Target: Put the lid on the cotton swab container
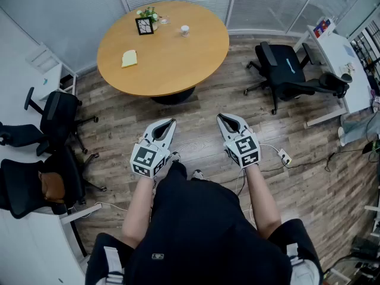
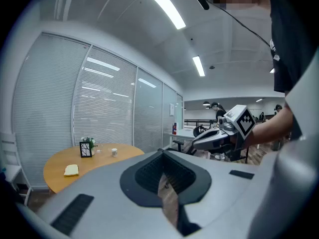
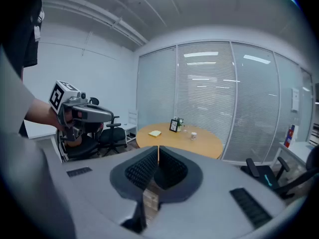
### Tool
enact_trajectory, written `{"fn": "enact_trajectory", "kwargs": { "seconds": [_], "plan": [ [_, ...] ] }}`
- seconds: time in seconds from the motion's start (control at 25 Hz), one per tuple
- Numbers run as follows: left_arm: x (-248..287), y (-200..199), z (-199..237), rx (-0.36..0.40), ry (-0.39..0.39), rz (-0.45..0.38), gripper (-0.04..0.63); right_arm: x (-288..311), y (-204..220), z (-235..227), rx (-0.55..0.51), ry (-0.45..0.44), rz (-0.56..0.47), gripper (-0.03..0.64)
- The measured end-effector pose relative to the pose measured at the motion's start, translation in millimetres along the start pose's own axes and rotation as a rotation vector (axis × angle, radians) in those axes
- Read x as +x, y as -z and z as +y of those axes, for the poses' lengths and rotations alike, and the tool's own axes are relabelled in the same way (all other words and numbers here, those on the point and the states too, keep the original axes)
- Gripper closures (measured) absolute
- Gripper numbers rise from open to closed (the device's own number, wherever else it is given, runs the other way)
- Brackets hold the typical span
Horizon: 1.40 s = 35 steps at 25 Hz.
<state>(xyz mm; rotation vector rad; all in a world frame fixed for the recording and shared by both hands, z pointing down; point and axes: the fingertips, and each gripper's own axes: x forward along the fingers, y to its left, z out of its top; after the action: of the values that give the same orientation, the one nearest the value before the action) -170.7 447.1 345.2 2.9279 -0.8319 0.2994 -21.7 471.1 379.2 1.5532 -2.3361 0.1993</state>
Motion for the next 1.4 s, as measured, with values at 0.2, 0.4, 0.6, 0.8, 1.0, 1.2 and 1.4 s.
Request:
{"fn": "enact_trajectory", "kwargs": {
  "seconds": [0.2, 0.4, 0.6, 0.8, 1.0, 1.2, 1.4],
  "plan": [
    [-1, 3, 7, -0.005, 0.003, -0.002, 0.589, 6, 1, 6, 0.003, -0.004, 0.018, 0.607],
    [-2, 5, 15, -0.010, 0.009, 0.000, 0.589, 12, -2, 8, 0.004, 0.003, 0.022, 0.607],
    [-1, 5, 32, -0.012, 0.009, -0.001, 0.589, 26, -6, 10, 0.008, 0.007, 0.024, 0.607],
    [3, 3, 59, -0.021, 0.013, 0.003, 0.589, 48, -14, 9, 0.020, 0.018, 0.030, 0.607],
    [9, 6, 87, -0.024, 0.027, 0.019, 0.589, 75, -19, 4, 0.043, 0.042, 0.029, 0.607],
    [19, 6, 126, -0.025, 0.045, 0.022, 0.589, 107, -23, 0, 0.046, 0.064, 0.053, 0.607],
    [29, 13, 158, -0.031, 0.069, 0.032, 0.589, 132, -23, -2, 0.068, 0.096, 0.065, 0.607]
  ]
}}
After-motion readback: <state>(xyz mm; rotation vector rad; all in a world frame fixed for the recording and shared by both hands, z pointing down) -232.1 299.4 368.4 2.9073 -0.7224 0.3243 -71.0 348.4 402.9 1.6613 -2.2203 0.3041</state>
